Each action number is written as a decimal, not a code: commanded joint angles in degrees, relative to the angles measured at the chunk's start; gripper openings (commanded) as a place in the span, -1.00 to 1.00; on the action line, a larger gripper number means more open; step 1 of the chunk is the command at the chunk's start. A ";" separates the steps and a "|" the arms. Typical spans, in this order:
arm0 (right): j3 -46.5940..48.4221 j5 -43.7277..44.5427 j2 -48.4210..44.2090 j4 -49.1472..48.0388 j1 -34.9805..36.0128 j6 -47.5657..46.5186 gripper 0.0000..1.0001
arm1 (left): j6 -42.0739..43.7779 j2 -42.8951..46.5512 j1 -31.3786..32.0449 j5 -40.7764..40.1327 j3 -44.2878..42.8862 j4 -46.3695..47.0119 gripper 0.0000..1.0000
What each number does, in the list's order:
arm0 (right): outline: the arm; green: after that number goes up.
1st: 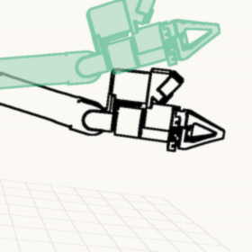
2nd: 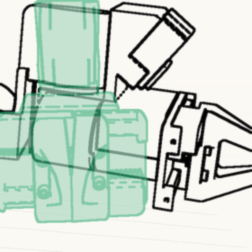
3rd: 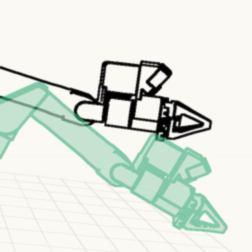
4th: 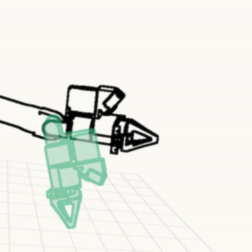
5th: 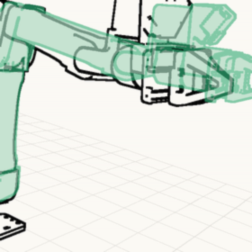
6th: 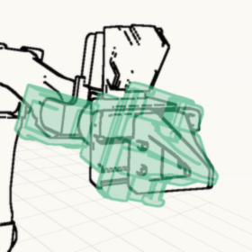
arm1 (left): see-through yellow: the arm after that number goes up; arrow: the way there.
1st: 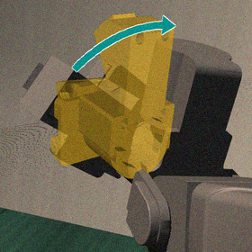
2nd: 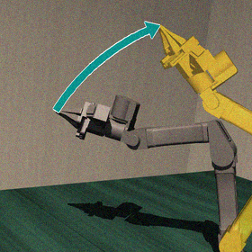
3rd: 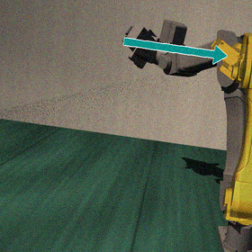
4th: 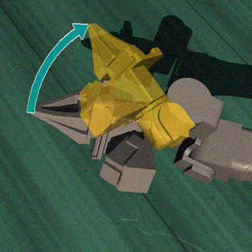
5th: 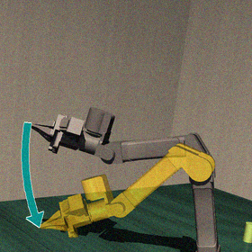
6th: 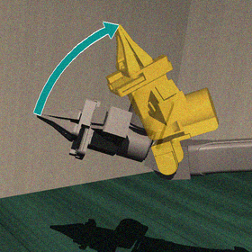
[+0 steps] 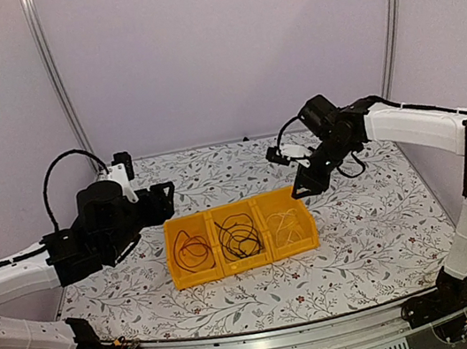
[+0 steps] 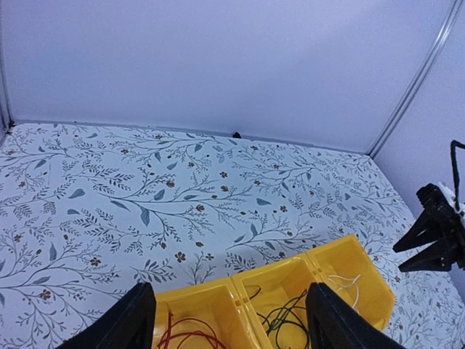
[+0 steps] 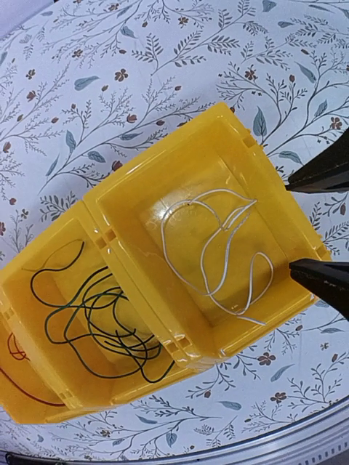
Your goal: Untangle the cables
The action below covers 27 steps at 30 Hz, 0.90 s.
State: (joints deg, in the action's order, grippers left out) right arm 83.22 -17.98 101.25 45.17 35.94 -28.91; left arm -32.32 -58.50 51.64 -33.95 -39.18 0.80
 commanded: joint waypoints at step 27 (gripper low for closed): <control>-31.11 7.56 -22.87 0.29 -21.73 -8.41 -0.44 | 17.18 -23.78 4.93 37.13 -16.28 6.68 0.32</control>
State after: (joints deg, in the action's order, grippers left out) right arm 51.53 -11.03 76.69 44.84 14.22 -33.39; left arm -15.59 -81.82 55.66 1.13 -55.83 5.28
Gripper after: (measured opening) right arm 0.279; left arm 0.657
